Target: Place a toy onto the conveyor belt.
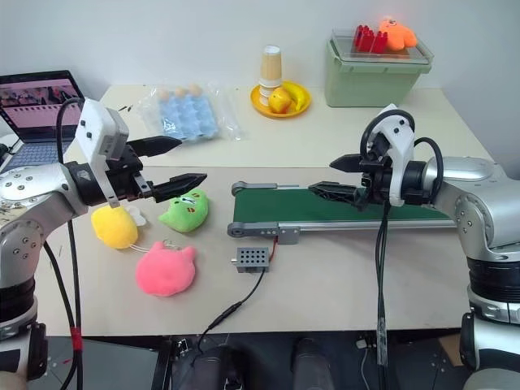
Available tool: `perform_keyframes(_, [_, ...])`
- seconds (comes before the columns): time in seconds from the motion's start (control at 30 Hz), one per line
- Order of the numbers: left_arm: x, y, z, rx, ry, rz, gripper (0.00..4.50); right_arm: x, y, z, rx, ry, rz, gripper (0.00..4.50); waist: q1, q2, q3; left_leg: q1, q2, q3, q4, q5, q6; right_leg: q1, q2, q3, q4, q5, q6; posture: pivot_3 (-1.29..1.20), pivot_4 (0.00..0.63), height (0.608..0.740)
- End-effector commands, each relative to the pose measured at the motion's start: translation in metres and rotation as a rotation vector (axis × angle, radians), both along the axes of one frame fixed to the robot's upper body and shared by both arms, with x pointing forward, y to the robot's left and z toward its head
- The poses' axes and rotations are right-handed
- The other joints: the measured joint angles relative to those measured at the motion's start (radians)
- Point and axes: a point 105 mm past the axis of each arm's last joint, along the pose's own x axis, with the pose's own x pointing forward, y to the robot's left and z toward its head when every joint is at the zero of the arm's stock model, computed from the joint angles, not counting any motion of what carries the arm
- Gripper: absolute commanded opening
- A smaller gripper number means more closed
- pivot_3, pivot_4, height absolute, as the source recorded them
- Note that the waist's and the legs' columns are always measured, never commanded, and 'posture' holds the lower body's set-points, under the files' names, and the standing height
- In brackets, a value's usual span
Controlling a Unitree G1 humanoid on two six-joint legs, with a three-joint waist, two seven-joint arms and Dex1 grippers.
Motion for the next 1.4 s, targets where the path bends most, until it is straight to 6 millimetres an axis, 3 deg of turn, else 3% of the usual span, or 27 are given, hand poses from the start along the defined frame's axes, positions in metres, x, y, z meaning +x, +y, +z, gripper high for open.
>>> perform_keyframes(0.03, [0.002,0.006,0.014,0.01,-0.052,0.01,4.5,-0.006,0.0,0.017,-0.003,-0.074,0.009,4.34,0.0,0.0,0.0,0.0,0.0,0.0,0.0,0.0,0.0,0.0,0.0,0.0,0.0,0.0,0.0,0.0,0.15,0.734])
perform_keyframes(0.23, [0.013,0.044,0.014,0.035,0.0,0.151,4.5,-0.006,0.005,0.026,0.009,-0.092,0.036,4.34,-0.003,0.0,0.0,0.0,0.0,0.0,0.0,0.0,0.0,0.0,0.0,0.0,0.0,0.0,0.0,0.0,0.15,0.734])
perform_keyframes(0.4, [0.018,0.091,0.001,0.101,0.086,0.371,4.5,-0.003,0.009,0.028,0.011,-0.097,0.056,4.34,-0.004,0.0,0.0,0.0,0.0,0.0,-0.001,0.0,0.0,-0.001,0.0,0.0,0.0,-0.001,-0.001,0.0,0.15,0.734])
perform_keyframes(0.6, [0.018,0.141,-0.017,0.026,0.233,0.683,4.5,0.001,0.013,0.026,0.014,-0.092,0.072,4.34,-0.002,-0.001,0.0,0.0,0.001,0.0,-0.002,0.0,0.0,-0.001,0.0,0.0,0.0,-0.001,-0.001,0.0,0.15,0.734])
perform_keyframes(0.83, [0.017,0.159,-0.053,-0.154,0.42,0.929,4.5,0.005,0.015,0.026,0.016,-0.091,0.081,4.34,0.004,-0.002,0.001,0.0,0.001,0.0,-0.002,0.0,0.0,-0.001,0.0,-0.001,0.0,-0.001,-0.001,0.0,0.15,0.734])
perform_keyframes(0.97, [0.015,0.151,-0.075,-0.153,0.502,0.976,4.5,0.004,0.014,0.026,0.016,-0.09,0.075,4.34,0.0,-0.004,0.001,0.0,0.001,0.0,-0.002,0.0,0.0,-0.001,0.0,-0.001,0.0,-0.001,-0.001,0.0,0.15,0.734])
perform_keyframes(1.2, [0.022,0.152,-0.092,-0.192,0.552,1.073,4.5,0.002,0.01,0.024,0.015,-0.094,0.047,4.34,0.001,-0.005,0.001,0.0,0.001,0.0,-0.002,0.0,-0.001,-0.001,-0.001,-0.001,0.001,-0.001,-0.001,0.0,0.15,0.734])
perform_keyframes(1.33, [0.024,0.163,-0.103,-0.21,0.569,1.155,4.5,0.001,0.006,0.025,0.011,-0.103,0.024,4.34,0.0,-0.005,0.001,0.0,0.0,0.0,-0.002,0.0,-0.001,-0.001,-0.001,-0.001,0.0,0.0,-0.001,0.0,0.15,0.734])
perform_keyframes(1.37, [0.025,0.166,-0.104,-0.223,0.57,1.171,3.97,0.001,0.006,0.025,0.01,-0.105,0.02,4.5,0.001,-0.006,0.001,0.0,0.001,0.0,-0.002,0.0,-0.001,-0.001,-0.001,-0.001,0.0,0.0,-0.001,0.0,0.15,0.734])
perform_keyframes(1.4, [0.026,0.168,-0.106,-0.232,0.575,1.181,3.74,0.001,0.006,0.025,0.009,-0.107,0.017,4.5,0.001,-0.006,0.001,0.0,0.0,0.0,-0.002,0.0,-0.001,-0.001,-0.001,-0.001,0.0,0.0,-0.001,0.0,0.15,0.734])
